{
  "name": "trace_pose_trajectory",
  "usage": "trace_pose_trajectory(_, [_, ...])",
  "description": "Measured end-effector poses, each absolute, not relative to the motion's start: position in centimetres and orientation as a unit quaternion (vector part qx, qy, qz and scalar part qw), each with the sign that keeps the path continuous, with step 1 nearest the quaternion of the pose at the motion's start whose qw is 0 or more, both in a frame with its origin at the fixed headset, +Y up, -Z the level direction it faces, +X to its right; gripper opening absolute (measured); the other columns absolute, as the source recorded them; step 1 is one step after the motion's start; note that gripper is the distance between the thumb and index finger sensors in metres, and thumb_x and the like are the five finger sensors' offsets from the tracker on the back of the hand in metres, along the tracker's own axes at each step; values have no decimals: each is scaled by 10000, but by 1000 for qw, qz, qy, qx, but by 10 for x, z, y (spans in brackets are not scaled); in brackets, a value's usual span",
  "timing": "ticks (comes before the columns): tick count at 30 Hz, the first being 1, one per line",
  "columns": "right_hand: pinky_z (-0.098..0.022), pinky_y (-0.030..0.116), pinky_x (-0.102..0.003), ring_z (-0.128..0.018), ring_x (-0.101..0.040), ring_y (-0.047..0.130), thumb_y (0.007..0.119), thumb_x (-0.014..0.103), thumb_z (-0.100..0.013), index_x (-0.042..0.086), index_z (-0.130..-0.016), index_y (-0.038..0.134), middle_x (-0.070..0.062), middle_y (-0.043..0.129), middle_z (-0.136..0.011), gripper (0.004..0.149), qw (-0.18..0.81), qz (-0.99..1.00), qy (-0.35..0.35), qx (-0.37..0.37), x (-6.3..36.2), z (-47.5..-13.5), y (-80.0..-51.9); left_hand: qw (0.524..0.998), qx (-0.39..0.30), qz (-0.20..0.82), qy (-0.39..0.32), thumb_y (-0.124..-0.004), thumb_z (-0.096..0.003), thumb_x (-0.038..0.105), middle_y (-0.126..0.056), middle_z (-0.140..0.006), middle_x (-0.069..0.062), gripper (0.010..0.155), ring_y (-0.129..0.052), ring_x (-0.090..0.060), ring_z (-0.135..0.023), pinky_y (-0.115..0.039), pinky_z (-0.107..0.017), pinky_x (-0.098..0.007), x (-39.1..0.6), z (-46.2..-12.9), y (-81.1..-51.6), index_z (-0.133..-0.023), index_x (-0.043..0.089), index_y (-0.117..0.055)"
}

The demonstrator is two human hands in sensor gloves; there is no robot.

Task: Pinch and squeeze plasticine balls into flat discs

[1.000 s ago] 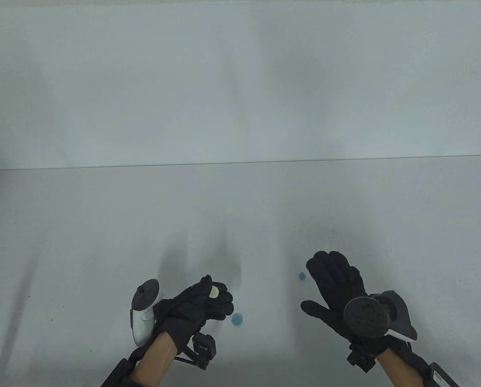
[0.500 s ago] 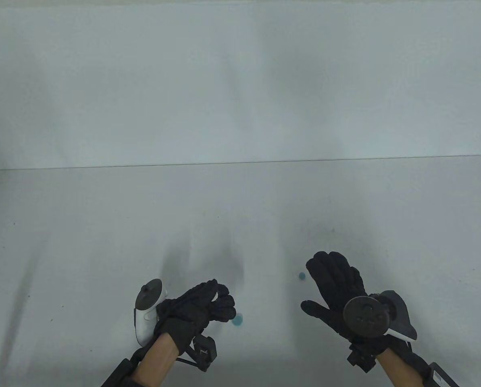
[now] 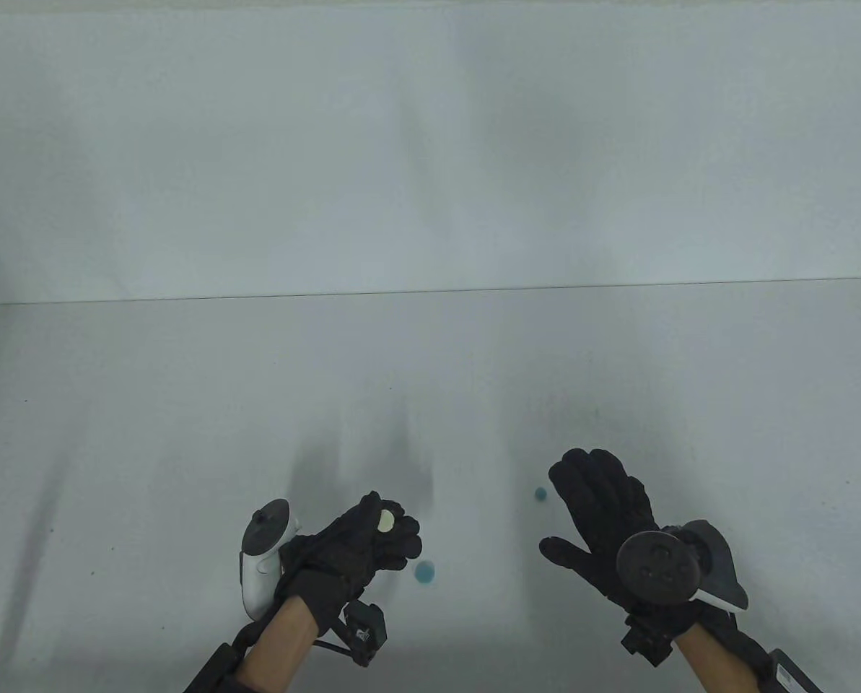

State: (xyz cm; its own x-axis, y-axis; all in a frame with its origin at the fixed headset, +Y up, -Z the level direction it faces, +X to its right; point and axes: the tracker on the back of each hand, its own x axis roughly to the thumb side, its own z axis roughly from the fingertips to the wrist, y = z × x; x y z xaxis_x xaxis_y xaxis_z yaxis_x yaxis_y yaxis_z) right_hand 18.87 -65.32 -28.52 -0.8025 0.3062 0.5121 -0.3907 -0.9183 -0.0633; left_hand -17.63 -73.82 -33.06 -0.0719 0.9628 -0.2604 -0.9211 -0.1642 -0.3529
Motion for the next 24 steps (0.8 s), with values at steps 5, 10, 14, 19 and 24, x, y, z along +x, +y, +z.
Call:
trace_pose_trajectory(5, [-700,452,-745,-1100,-526,348,507,650,-557,135,-1160,333,-176,322,-1233,812,185,946,-84,254,189,-285,-653,675,-197,710,-45,-720,-539,334,-955,-773,-61,511,-1077,-212,-630,-869,-566,-382,-179,-333,-735,-949,29,-715])
trace_pose_trajectory(10, [-701,452,-744,-1101,-526,345,510,649,-557,136,-1160,331,-174,320,-1233,812,184,946,-83,253,189,-286,-653,698,-183,690,-50,-743,-523,316,-994,-670,-12,568,-1123,-157,-526,-920,-516,-340,-180,-333,-727,-979,-18,-685])
trace_pose_trajectory(14, [-701,453,-743,-1100,-524,346,509,649,-558,136,-1160,331,-176,321,-1233,811,183,946,-86,255,189,-285,-653,690,-194,696,-53,-724,-532,311,-976,-687,-11,582,-1109,-164,-542,-902,-532,-355,-179,-332,-727,-989,-44,-661])
trace_pose_trajectory(19, [-700,452,-744,-1100,-527,342,506,650,-558,134,-1160,329,-175,320,-1233,813,184,946,-86,253,189,-285,-653,623,-235,742,-69,-617,-544,494,-788,-945,-202,767,-938,-359,-785,-745,-643,-489,-174,-329,-733,-1079,-47,-523])
trace_pose_trajectory(24, [-702,451,-743,-1099,-526,344,507,649,-558,134,-1160,330,-177,320,-1233,812,184,946,-87,253,189,-285,-653,654,-227,719,-57,-706,-540,386,-883,-860,-154,584,-1036,-285,-678,-841,-574,-443,-174,-329,-730,-991,16,-681])
